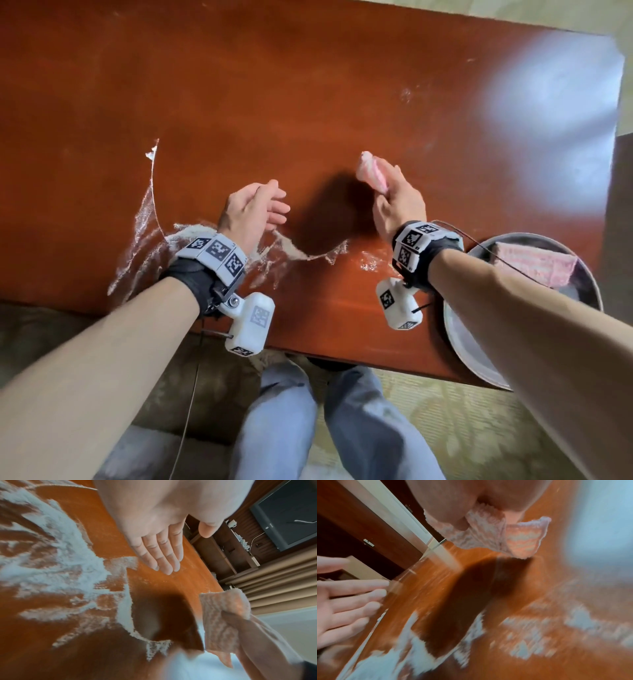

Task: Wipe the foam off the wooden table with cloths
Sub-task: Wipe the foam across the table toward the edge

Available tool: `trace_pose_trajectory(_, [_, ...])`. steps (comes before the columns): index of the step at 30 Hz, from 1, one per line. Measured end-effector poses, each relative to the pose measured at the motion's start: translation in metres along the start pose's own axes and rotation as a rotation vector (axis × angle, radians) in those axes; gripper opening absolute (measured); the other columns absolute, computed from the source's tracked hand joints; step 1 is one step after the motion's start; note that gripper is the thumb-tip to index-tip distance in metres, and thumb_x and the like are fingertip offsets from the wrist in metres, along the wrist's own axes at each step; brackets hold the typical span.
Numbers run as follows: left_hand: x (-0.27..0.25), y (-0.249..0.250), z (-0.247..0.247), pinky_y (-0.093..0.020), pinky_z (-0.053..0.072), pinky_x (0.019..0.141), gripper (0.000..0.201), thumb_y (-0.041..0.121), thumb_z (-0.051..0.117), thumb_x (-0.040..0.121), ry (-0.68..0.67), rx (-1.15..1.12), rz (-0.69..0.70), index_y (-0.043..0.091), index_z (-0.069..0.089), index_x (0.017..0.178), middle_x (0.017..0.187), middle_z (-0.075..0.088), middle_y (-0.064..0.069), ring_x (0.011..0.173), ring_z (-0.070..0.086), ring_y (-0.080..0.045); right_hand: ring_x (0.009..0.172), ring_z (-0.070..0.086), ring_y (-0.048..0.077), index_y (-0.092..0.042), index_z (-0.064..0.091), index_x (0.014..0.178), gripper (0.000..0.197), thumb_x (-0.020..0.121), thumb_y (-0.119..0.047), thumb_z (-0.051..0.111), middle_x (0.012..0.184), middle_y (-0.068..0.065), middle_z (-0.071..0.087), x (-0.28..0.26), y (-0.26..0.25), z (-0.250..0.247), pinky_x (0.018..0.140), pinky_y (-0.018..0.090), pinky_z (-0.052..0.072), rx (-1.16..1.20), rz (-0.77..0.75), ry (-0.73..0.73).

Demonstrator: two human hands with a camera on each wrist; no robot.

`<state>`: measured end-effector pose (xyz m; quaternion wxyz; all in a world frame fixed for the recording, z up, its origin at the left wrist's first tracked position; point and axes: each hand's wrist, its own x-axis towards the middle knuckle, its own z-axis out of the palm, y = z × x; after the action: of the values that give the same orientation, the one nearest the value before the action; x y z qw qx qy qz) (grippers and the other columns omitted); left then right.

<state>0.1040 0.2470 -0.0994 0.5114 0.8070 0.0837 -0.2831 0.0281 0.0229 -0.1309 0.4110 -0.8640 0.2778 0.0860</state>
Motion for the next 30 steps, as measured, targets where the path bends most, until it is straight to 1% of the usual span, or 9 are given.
trace_pose_trajectory(4, [-0.001,0.009,0.028,-0.037,0.054,0.074,0.035,0.039,0.048,0.098,0.001,0.003,0.004,0.013,0.071,0.095,0.087,0.076,-0.01,0.075,0.071,-0.022,0.149,0.009,0.024,-0.028,0.028,0.149,0.069,0.088,0.002,0.041,0.159,-0.001,0.022,0.022,0.035,-0.023,0.119,0.044,0.018,-0.178,0.039,-0.162])
trace_pose_trajectory(6, [-0.003,0.009,0.035,-0.036,0.054,0.073,0.037,0.039,0.047,0.098,-0.007,0.018,-0.001,0.011,0.071,0.098,0.089,0.076,-0.01,0.077,0.071,-0.022,0.148,0.011,0.028,-0.023,0.031,0.147,0.064,0.09,0.0,0.044,0.157,0.002,0.025,0.02,0.047,-0.023,0.117,0.045,0.021,-0.234,0.015,-0.213])
trace_pose_trajectory(8, [-0.005,0.006,0.04,-0.034,0.055,0.072,0.037,0.038,0.047,0.1,-0.009,0.035,-0.008,0.009,0.071,0.099,0.09,0.076,-0.01,0.077,0.072,-0.022,0.142,0.018,0.035,-0.02,0.038,0.141,0.057,0.087,-0.002,0.044,0.147,0.007,0.032,0.013,0.055,-0.013,0.112,0.049,0.026,-0.264,-0.061,-0.232])
trace_pose_trajectory(10, [-0.007,0.001,0.041,-0.033,0.054,0.071,0.037,0.038,0.048,0.099,-0.004,0.032,-0.019,0.009,0.071,0.099,0.089,0.076,-0.01,0.076,0.071,-0.021,0.137,0.02,0.037,-0.023,0.04,0.134,0.059,0.076,-0.011,0.038,0.139,0.007,0.032,0.0,0.057,-0.001,0.107,0.054,0.029,-0.293,-0.099,-0.219])
trace_pose_trajectory(12, [-0.009,-0.004,0.04,-0.029,0.053,0.067,0.037,0.036,0.048,0.1,0.002,0.03,-0.047,0.008,0.071,0.101,0.089,0.076,-0.01,0.075,0.07,-0.02,0.138,0.016,0.037,-0.025,0.038,0.133,0.066,0.068,-0.015,0.035,0.14,0.005,0.029,-0.014,0.056,0.013,0.106,0.055,0.026,-0.314,-0.097,-0.215])
trace_pose_trajectory(17, [-0.015,-0.017,0.024,-0.031,0.053,0.067,0.034,0.034,0.047,0.101,-0.029,0.033,-0.042,0.009,0.071,0.099,0.089,0.076,-0.012,0.073,0.07,-0.02,0.144,0.005,0.04,-0.025,0.03,0.145,0.068,0.079,-0.012,0.046,0.153,0.007,0.018,-0.049,0.035,0.055,0.11,0.058,0.019,-0.324,-0.066,-0.24])
trace_pose_trajectory(22, [-0.019,-0.027,-0.007,-0.033,0.052,0.068,0.036,0.035,0.047,0.101,-0.068,0.035,-0.041,0.006,0.07,0.101,0.09,0.075,-0.015,0.074,0.069,-0.023,0.147,-0.004,0.037,-0.023,0.023,0.151,0.07,0.086,-0.007,0.044,0.159,0.007,0.009,-0.08,-0.002,0.106,0.115,0.058,0.011,-0.128,0.009,-0.268])
trace_pose_trajectory(26, [-0.023,-0.033,-0.035,-0.036,0.052,0.071,0.037,0.033,0.047,0.102,-0.115,0.047,-0.026,0.003,0.069,0.102,0.091,0.074,-0.016,0.077,0.067,-0.026,0.147,0.0,0.037,-0.02,0.028,0.149,0.065,0.087,-0.007,0.04,0.156,0.007,0.02,-0.092,-0.037,0.144,0.116,0.055,0.012,0.045,0.045,-0.224])
trace_pose_trajectory(30, [-0.022,-0.036,-0.057,-0.034,0.052,0.072,0.039,0.033,0.048,0.101,-0.147,0.087,-0.002,0.002,0.07,0.104,0.094,0.074,-0.017,0.075,0.067,-0.022,0.149,0.006,0.027,-0.022,0.028,0.15,0.062,0.09,-0.01,0.037,0.158,0.006,0.025,-0.097,-0.064,0.159,0.118,0.039,0.013,0.229,0.104,-0.186])
